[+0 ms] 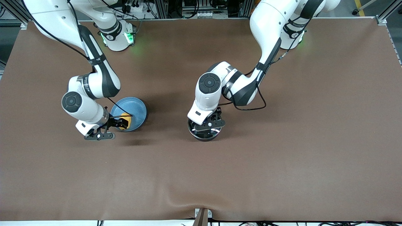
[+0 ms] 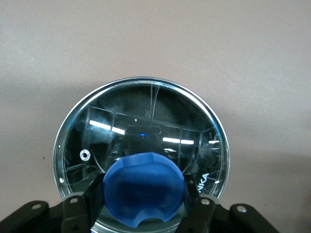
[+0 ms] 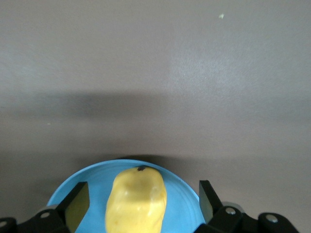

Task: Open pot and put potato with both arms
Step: 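Lift the lid off the saucepan with the left gripper and carry it aside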

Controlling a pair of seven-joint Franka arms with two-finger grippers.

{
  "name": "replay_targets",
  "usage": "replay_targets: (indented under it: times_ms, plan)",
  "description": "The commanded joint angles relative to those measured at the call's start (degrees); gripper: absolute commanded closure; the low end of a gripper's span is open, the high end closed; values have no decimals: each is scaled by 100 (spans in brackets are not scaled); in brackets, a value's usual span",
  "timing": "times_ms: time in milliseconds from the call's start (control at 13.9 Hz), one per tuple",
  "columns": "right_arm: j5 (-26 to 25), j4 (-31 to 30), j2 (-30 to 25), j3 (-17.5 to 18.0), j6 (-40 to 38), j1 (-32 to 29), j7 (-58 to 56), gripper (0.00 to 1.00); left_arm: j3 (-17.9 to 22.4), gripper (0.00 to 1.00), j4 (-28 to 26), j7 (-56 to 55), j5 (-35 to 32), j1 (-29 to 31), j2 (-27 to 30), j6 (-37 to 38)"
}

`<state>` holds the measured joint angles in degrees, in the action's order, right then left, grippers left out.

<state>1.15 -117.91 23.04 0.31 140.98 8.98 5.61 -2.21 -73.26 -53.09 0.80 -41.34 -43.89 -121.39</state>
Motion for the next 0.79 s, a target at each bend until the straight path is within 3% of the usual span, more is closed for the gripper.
replay_targets:
  times_ms: [0,216,359,719]
  plan:
    - [43,-460,-89,-5,491,-1,72,0,37,85,31,-26,-71,-5,371,80]
    - [104,-539,-89,12,500,-1,125,0,19,89,-3,88,-54,309,801,106]
    - [410,-601,-89,126,500,-1,125,0,2,90,-56,246,-36,608,1152,508]
    - [500,-776,51,136,876,8,107,0,-7,90,-608,404,-27,1566,1690,1073]
